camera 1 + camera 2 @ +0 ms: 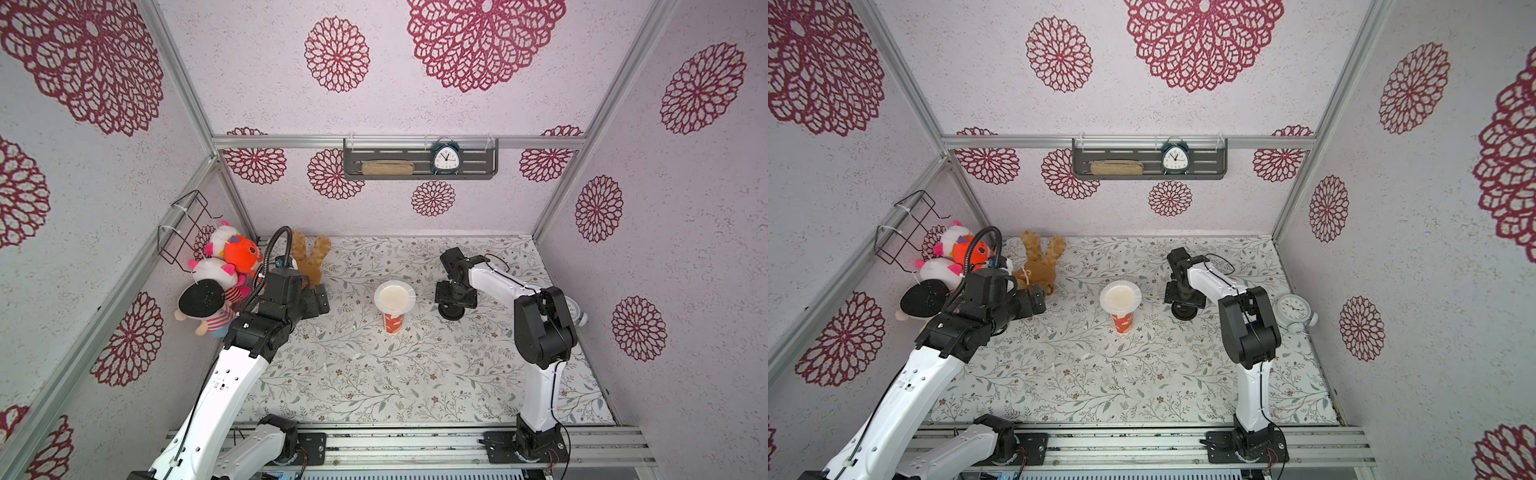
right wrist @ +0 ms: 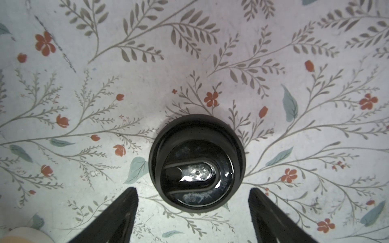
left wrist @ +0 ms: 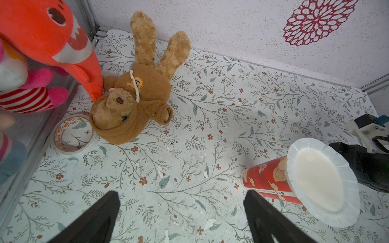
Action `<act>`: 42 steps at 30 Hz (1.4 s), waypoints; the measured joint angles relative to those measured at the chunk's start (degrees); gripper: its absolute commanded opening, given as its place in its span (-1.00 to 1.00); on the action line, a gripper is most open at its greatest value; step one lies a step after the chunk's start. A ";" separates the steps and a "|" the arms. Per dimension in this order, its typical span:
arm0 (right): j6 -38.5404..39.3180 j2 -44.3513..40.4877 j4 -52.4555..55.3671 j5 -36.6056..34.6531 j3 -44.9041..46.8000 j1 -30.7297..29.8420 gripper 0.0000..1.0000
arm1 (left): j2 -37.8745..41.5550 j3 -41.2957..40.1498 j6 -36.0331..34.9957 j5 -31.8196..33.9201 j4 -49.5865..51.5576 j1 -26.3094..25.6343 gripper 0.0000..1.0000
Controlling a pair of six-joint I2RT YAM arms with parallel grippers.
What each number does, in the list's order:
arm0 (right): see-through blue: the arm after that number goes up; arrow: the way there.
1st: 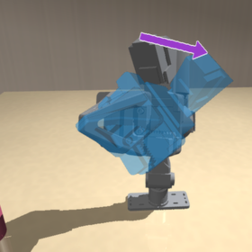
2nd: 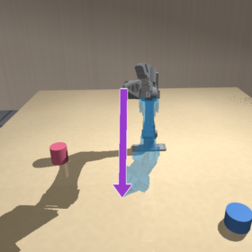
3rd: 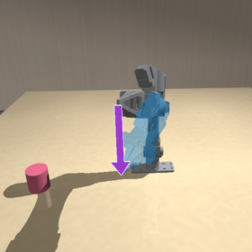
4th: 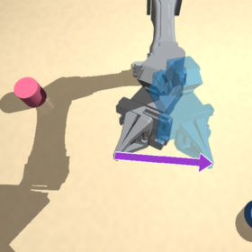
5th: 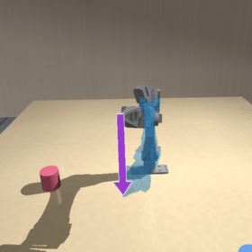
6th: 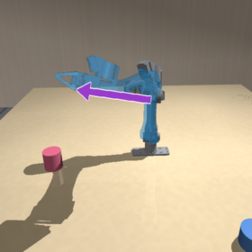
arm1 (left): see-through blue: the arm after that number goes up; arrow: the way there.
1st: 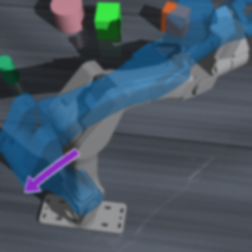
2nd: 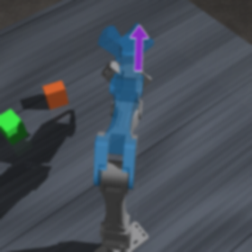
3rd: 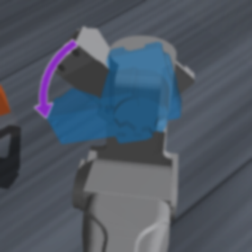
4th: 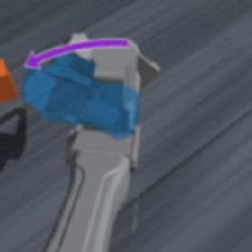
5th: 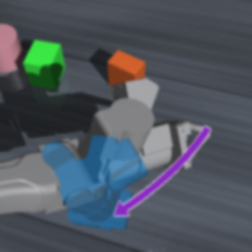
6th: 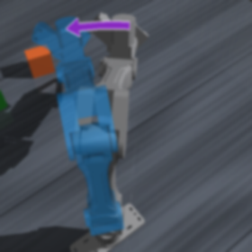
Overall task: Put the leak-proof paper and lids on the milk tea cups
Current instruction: Pick up the cup lid from the center of the board.
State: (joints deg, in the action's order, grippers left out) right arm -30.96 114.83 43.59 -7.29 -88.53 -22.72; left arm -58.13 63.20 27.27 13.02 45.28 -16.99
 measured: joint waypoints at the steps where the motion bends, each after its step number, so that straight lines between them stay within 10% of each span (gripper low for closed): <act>1: 0.00 0.09 -0.15 0.00 0.00 0.00 0.73 | 0.00 0.00 0.00 0.00 0.00 0.00 0.95; 42: 1.03 1.46 -6.34 0.42 4.68 0.26 0.58 | -0.52 0.00 0.00 0.13 0.04 0.00 0.95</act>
State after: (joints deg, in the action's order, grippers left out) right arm -29.93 116.29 37.26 -6.87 -83.85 -22.46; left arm -58.65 63.20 27.27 13.15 45.32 -16.99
